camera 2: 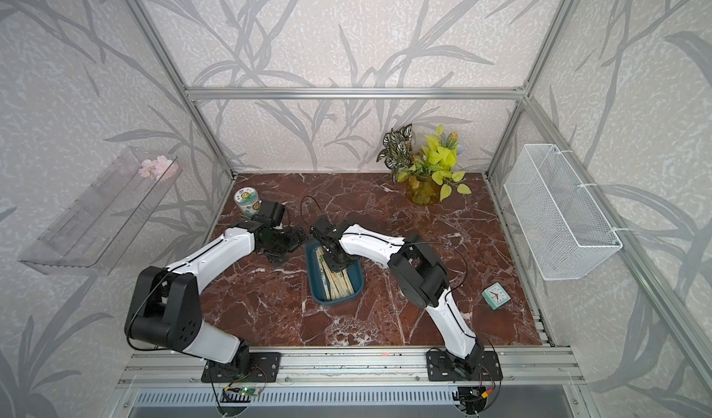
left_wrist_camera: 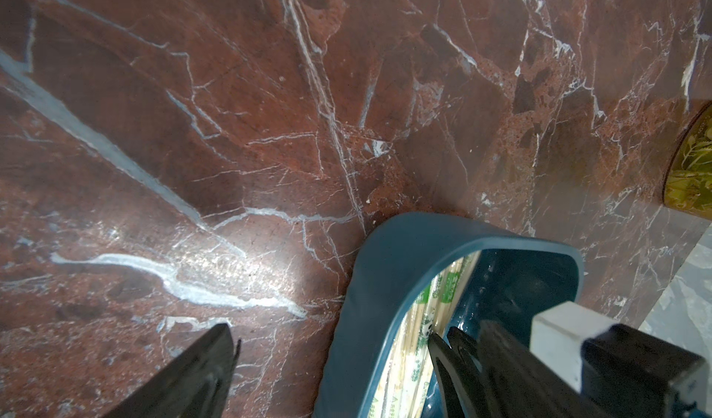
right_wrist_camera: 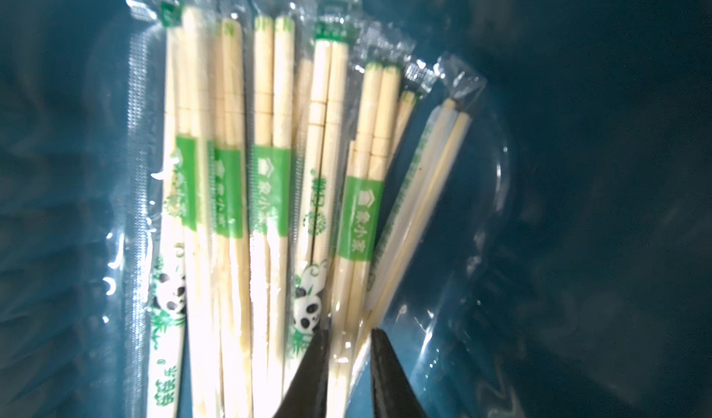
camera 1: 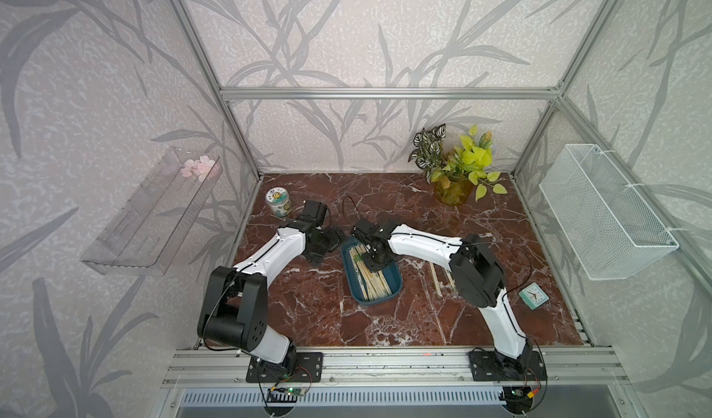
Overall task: Take the paired disposable chopsticks out of the storage box
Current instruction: Pick up the paired disposable chopsticks from the storage box.
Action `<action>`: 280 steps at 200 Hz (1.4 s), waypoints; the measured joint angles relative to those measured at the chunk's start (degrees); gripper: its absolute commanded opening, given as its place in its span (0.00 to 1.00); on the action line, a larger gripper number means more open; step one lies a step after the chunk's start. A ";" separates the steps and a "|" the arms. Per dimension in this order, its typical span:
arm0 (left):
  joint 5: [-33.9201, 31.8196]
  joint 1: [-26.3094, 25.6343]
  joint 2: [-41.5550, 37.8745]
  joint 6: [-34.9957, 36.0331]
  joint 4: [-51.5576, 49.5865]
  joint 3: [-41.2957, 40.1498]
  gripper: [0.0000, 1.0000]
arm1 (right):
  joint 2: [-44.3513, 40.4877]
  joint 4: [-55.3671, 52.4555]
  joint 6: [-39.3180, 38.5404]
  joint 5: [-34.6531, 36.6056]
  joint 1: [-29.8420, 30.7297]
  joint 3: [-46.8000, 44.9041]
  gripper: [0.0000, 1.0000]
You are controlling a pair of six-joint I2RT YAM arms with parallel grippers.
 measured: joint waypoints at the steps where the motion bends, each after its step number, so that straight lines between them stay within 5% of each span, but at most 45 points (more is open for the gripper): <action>1: 0.02 0.00 0.00 0.00 0.00 0.00 0.99 | 0.02 -0.02 0.00 0.00 0.00 0.00 0.22; 280: 0.87 0.00 -0.50 0.00 0.48 -0.74 0.99 | -2.99 -1.01 2.19 -0.66 -1.14 0.11 0.12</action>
